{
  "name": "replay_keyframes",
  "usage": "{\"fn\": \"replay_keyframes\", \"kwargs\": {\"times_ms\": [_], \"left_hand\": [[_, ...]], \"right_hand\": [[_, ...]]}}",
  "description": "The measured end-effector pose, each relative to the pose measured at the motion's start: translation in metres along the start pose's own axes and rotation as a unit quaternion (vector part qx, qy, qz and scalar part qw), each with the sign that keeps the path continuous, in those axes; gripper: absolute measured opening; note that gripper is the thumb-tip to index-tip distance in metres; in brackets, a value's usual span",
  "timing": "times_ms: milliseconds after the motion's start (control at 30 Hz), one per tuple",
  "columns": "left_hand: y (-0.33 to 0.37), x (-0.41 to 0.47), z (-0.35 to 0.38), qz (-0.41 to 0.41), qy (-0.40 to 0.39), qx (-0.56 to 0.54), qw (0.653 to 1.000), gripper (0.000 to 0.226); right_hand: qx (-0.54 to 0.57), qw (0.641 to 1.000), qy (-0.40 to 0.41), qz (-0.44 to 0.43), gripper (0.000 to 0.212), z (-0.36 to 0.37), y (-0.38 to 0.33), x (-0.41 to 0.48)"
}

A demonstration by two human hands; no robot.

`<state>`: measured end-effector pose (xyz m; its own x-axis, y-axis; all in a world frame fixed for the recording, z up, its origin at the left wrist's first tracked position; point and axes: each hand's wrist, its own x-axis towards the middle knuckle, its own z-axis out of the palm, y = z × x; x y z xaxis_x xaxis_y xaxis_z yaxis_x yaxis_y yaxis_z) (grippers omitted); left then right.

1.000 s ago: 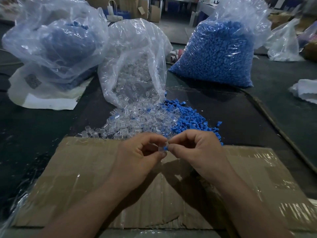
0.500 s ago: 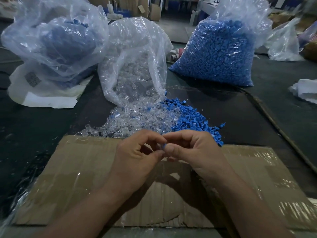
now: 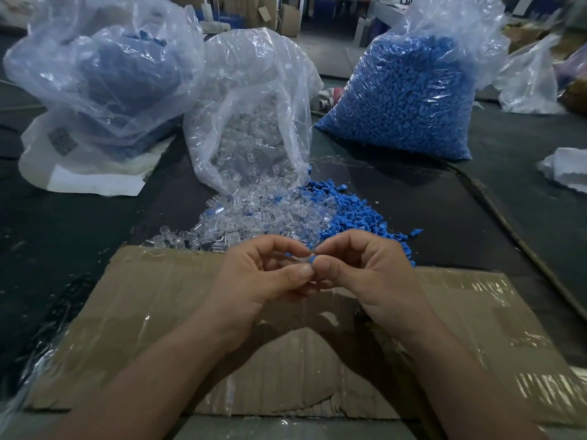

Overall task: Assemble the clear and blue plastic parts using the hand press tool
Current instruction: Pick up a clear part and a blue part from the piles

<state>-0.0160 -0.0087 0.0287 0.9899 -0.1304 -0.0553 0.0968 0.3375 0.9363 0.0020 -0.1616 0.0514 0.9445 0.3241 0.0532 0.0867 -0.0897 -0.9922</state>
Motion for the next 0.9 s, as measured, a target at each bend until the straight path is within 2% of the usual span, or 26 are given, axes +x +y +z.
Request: {"fn": "replay_keyframes", "kwargs": {"times_ms": [233,400,633,900], "left_hand": [[-0.001,0.002,0.0,-0.012,0.046,0.03,0.998,0.018],[0.0,0.003,0.0,-0.037,0.066,-0.007,0.997,0.012],[0.004,0.002,-0.002,-0.065,0.026,-0.03,0.997,0.012],[0.005,0.003,-0.002,-0.069,0.01,-0.033,0.997,0.014]], "right_hand": [[-0.031,0.999,-0.014,-0.011,0.023,0.003,0.007,0.0],[-0.083,0.993,-0.029,-0.073,0.033,0.004,0.01,-0.001],[-0.087,0.99,-0.008,-0.107,0.018,0.002,0.009,-0.002],[-0.097,0.987,-0.001,-0.128,0.019,0.001,0.011,-0.001]]}}
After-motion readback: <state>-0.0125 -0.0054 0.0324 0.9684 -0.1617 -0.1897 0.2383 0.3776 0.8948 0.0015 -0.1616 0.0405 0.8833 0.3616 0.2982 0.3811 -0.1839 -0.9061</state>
